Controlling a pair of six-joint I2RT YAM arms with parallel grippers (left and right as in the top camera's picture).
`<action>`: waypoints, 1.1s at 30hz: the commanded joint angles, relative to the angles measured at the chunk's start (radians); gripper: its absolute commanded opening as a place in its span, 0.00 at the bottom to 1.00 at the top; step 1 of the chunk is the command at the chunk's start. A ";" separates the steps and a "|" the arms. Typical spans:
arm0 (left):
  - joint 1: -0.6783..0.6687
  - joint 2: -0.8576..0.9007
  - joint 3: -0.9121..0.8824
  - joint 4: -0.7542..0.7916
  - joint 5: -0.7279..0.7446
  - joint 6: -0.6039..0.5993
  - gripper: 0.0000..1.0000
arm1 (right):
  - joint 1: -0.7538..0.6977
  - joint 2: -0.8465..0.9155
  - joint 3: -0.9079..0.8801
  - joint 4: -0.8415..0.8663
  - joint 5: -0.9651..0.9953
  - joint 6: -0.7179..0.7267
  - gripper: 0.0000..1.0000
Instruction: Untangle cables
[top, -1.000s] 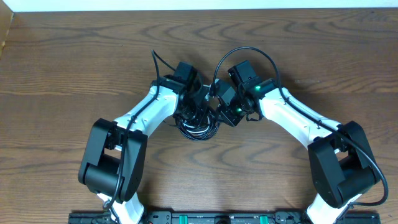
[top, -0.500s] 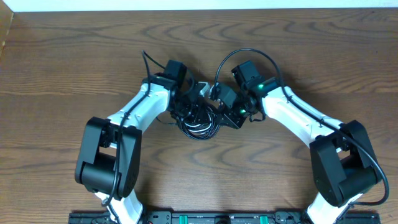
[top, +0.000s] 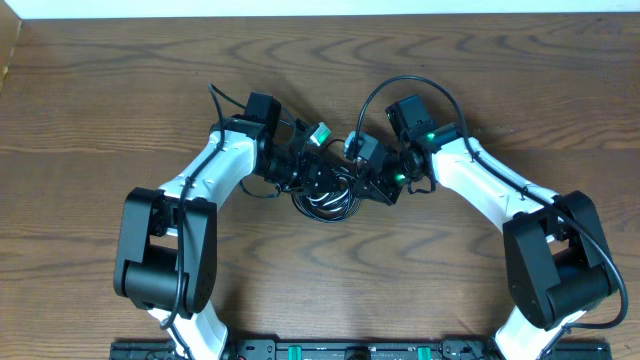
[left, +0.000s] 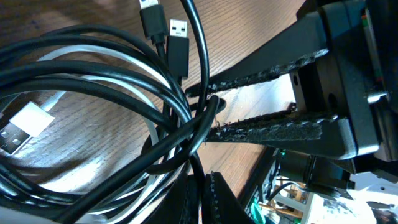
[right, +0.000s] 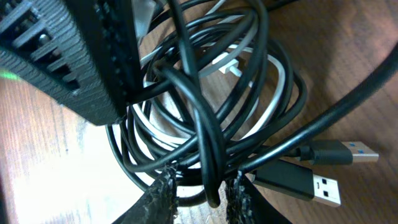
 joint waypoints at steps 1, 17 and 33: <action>0.000 0.001 0.003 -0.006 0.041 0.002 0.08 | -0.025 -0.011 -0.005 -0.016 -0.068 -0.056 0.24; 0.000 0.001 0.003 -0.022 0.042 -0.108 0.08 | -0.064 -0.056 -0.005 -0.031 -0.198 -0.090 0.24; 0.000 0.001 0.003 -0.049 0.177 -0.119 0.08 | -0.018 -0.056 -0.006 -0.027 -0.129 -0.120 0.28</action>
